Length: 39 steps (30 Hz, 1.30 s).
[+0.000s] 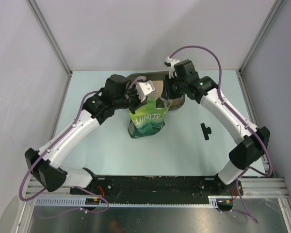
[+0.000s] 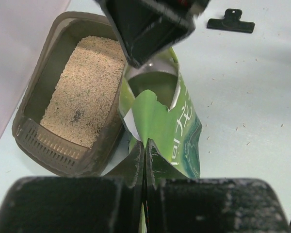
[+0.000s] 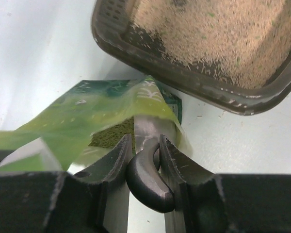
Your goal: Fill the litter box with clean litter
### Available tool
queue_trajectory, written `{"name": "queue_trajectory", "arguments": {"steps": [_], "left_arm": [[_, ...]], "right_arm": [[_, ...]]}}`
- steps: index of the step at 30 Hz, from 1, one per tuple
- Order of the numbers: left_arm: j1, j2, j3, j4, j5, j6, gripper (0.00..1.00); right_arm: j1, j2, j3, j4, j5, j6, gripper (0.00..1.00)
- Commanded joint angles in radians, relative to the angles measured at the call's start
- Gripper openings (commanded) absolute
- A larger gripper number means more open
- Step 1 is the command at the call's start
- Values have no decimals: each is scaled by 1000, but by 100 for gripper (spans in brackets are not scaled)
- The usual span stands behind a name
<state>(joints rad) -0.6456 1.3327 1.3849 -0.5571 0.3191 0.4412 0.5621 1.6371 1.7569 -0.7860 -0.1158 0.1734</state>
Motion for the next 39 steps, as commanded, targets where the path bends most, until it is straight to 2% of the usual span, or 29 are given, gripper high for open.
{"name": "queue_trajectory", "arguments": {"steps": [1, 5, 11, 17, 22, 24, 30, 39], "left_arm": [[-3, -59, 39, 48, 29, -35, 0], [-2, -58, 36, 51, 41, -38, 0], [-2, -52, 29, 66, 67, -56, 0], [-3, -46, 6, 86, 83, -59, 0], [-2, -52, -18, 92, 94, -44, 0], [-2, -50, -21, 95, 94, -44, 0], [-3, -40, -15, 97, 77, -38, 0], [-3, -82, -49, 94, -8, 36, 0]], "right_arm": [[18, -51, -131, 62, 158, 12, 0], [48, -69, -255, 111, 188, 32, 0], [62, -28, -306, 140, 127, 101, 0], [27, -16, -329, 301, -264, 161, 0], [-51, 6, -335, 376, -490, 234, 0], [-106, 13, -346, 436, -565, 317, 0], [-238, 46, -341, 574, -717, 563, 0], [-336, 32, -390, 718, -904, 767, 0]]}}
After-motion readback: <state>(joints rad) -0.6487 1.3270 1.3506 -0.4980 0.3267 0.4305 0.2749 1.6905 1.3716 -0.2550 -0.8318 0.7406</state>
